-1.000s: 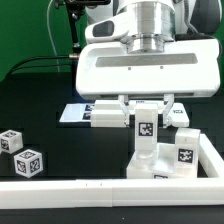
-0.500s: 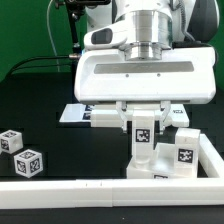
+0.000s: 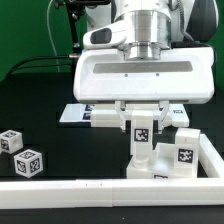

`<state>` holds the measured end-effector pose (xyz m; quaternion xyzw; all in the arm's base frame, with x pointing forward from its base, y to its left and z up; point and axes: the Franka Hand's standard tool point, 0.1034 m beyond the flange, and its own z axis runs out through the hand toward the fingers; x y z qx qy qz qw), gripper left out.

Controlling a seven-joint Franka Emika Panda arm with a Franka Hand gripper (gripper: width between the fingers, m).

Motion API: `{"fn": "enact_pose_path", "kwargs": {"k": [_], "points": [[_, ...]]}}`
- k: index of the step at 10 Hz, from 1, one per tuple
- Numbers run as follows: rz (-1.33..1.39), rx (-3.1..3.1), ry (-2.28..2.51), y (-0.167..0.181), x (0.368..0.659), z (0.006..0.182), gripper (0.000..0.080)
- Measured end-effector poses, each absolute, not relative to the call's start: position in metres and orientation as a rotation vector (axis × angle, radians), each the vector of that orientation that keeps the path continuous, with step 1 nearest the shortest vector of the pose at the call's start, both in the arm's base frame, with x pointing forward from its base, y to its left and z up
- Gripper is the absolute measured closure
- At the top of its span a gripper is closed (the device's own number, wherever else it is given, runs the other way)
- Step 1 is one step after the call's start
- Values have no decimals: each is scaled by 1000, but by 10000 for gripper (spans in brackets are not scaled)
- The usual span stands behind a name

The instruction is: Assemble chair

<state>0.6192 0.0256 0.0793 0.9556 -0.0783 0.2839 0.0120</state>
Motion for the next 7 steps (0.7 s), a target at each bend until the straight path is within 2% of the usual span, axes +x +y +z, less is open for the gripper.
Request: {"fn": "enact_pose_path", "kwargs": {"k": [4, 7], "points": [[887, 2976, -245, 24, 618, 78, 518], [869, 2986, -241, 29, 617, 71, 518]]}}
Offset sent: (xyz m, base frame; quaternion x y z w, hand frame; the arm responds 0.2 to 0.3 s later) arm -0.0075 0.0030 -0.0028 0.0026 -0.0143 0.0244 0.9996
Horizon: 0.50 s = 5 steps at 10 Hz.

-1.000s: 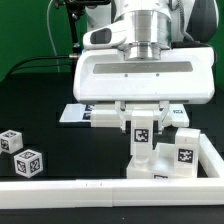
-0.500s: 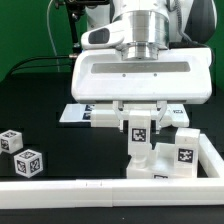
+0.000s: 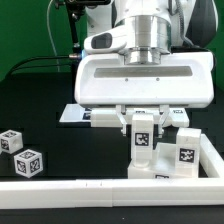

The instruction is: Assemble chair

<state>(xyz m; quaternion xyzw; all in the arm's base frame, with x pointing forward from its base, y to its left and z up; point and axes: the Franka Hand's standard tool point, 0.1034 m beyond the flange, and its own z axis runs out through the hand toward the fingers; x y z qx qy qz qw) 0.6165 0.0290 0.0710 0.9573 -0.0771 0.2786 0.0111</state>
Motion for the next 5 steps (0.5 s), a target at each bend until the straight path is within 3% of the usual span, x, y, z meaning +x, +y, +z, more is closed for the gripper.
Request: {"fn": "enact_pose_path", "kwargs": {"k": [5], "points": [[921, 2960, -213, 34, 621, 62, 518]]}}
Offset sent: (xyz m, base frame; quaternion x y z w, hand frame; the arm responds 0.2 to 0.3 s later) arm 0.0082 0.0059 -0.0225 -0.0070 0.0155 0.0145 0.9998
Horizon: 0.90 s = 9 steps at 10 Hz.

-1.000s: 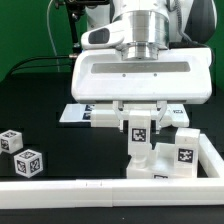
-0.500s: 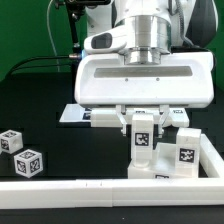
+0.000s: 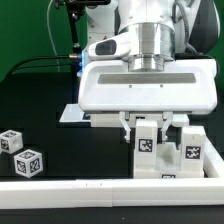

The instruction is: Assemble chair

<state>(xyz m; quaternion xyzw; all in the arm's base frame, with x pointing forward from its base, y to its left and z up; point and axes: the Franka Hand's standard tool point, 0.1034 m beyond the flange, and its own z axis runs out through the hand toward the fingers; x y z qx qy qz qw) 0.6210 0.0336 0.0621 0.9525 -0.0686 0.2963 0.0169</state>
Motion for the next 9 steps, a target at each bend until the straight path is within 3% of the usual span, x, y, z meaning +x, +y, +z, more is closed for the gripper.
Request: {"fn": "enact_pose_path", "kwargs": {"k": [2, 3, 4, 5, 7, 9], "points": [[904, 2967, -215, 33, 621, 61, 509], [903, 2967, -214, 33, 621, 61, 311], [903, 2968, -214, 33, 621, 61, 311], [902, 2968, -214, 33, 621, 61, 188], [867, 2981, -214, 32, 621, 60, 155], [778, 3042, -246, 27, 631, 91, 151]]}}
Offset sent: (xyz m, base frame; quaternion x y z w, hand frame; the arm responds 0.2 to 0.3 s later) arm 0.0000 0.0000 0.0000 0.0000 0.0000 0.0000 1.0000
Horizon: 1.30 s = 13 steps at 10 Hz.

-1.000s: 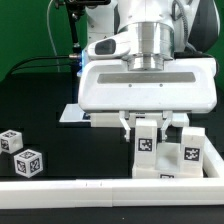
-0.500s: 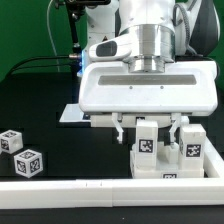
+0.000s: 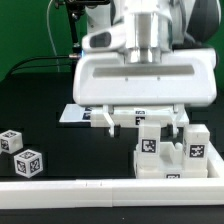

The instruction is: Assemble chair

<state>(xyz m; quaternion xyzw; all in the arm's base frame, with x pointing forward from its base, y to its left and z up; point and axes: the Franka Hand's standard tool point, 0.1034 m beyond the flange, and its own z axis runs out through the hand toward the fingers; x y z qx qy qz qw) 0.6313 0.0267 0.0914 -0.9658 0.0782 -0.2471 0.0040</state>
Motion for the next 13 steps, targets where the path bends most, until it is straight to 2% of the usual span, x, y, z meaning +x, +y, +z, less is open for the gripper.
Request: {"fn": "enact_pose_path", "kwargs": {"k": [2, 4, 6, 9, 10, 11, 12, 13], "points": [[-669, -3028, 253, 30, 635, 96, 151], [-555, -3025, 293, 33, 641, 92, 151], [-310, -3035, 308, 35, 629, 80, 151], [-107, -3027, 312, 34, 623, 80, 151], [-110, -3026, 313, 34, 625, 81, 274], [-113, -3027, 313, 34, 625, 80, 274], [-113, -3026, 319, 34, 625, 80, 413], [-111, -3021, 358, 34, 625, 80, 516]]}}
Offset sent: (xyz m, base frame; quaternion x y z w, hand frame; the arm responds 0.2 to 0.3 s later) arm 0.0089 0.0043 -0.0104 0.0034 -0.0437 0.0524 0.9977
